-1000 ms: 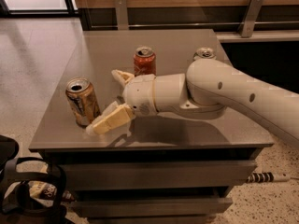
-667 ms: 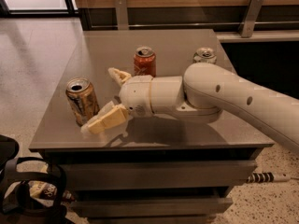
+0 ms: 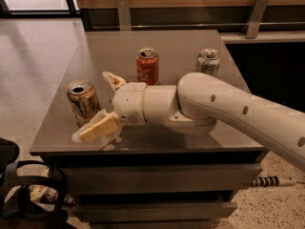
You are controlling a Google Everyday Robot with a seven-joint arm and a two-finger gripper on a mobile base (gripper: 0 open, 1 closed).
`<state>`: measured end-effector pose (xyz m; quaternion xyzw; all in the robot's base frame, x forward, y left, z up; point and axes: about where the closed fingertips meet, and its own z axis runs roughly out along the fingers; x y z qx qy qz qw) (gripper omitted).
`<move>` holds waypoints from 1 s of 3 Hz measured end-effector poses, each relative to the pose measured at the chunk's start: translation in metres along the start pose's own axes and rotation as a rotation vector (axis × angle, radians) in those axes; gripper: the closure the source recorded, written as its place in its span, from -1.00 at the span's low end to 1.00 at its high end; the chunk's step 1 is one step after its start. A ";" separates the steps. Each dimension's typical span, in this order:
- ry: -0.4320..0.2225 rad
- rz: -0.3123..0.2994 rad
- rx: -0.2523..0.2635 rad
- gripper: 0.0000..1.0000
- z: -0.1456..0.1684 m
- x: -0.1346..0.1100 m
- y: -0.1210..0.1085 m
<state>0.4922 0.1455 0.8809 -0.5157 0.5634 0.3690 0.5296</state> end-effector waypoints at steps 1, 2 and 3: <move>0.001 -0.002 0.001 -0.31 0.007 0.003 0.003; 0.001 -0.004 -0.002 0.15 0.008 0.002 0.004; 0.000 -0.008 -0.006 0.74 0.009 0.000 0.006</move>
Offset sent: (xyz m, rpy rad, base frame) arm -0.0005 0.0050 -0.0040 -0.0009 -0.0012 -0.0016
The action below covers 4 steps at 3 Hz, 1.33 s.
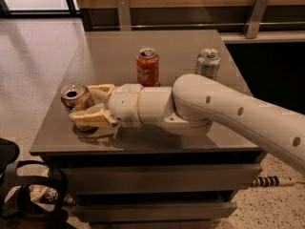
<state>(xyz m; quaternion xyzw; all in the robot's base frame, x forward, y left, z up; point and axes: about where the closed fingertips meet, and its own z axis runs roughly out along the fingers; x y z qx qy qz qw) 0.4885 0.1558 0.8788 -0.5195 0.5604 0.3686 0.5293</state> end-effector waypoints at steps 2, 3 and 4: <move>0.003 -0.002 -0.003 1.00 0.001 -0.002 0.001; 0.064 -0.013 -0.016 1.00 -0.007 -0.013 -0.001; 0.171 -0.032 -0.019 1.00 -0.041 -0.039 -0.010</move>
Offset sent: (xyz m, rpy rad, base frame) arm -0.0009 0.0014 0.0007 -0.0004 -0.0013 0.0026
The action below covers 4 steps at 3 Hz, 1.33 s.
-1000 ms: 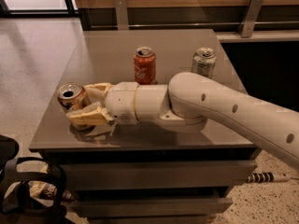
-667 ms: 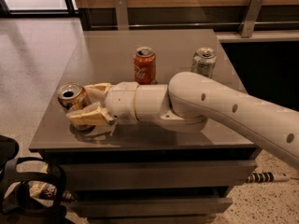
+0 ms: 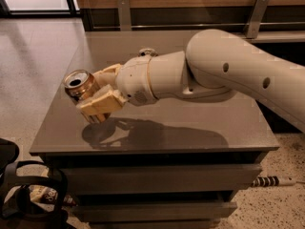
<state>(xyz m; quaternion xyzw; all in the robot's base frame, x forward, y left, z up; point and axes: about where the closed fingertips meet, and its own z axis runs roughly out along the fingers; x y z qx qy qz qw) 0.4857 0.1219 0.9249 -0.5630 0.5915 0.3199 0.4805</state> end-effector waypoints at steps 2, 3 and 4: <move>0.241 -0.029 0.018 1.00 -0.036 -0.014 -0.011; 0.334 -0.035 0.033 1.00 -0.031 -0.004 -0.007; 0.402 -0.035 0.045 1.00 -0.025 0.007 -0.006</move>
Offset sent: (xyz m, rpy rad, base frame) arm 0.0083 -0.0441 0.0303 -0.3214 0.0230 -0.0672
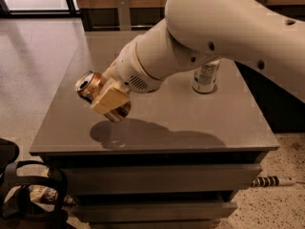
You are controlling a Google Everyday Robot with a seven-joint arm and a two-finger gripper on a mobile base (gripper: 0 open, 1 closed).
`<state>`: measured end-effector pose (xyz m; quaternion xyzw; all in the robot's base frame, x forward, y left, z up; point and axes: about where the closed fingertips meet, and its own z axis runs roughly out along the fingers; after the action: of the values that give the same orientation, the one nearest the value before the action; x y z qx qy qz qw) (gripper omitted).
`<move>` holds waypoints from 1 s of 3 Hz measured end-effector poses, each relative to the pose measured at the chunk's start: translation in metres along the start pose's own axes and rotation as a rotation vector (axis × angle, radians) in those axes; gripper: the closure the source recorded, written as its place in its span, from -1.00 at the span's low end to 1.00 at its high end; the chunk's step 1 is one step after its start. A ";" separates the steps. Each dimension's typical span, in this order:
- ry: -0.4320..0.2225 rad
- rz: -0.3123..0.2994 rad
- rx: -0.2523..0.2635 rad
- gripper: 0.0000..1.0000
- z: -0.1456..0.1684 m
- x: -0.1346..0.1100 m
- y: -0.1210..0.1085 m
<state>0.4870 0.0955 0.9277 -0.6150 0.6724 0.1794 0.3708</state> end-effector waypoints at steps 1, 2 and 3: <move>0.080 -0.004 0.006 1.00 0.008 0.006 -0.004; 0.163 -0.005 0.010 1.00 0.020 0.018 -0.009; 0.237 -0.001 0.015 1.00 0.039 0.031 -0.010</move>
Offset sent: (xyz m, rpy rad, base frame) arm 0.0281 -0.0018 -0.0479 -0.2659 0.0398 -0.0735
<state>0.5084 0.0996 0.8817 -0.6296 0.7124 0.1002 0.2933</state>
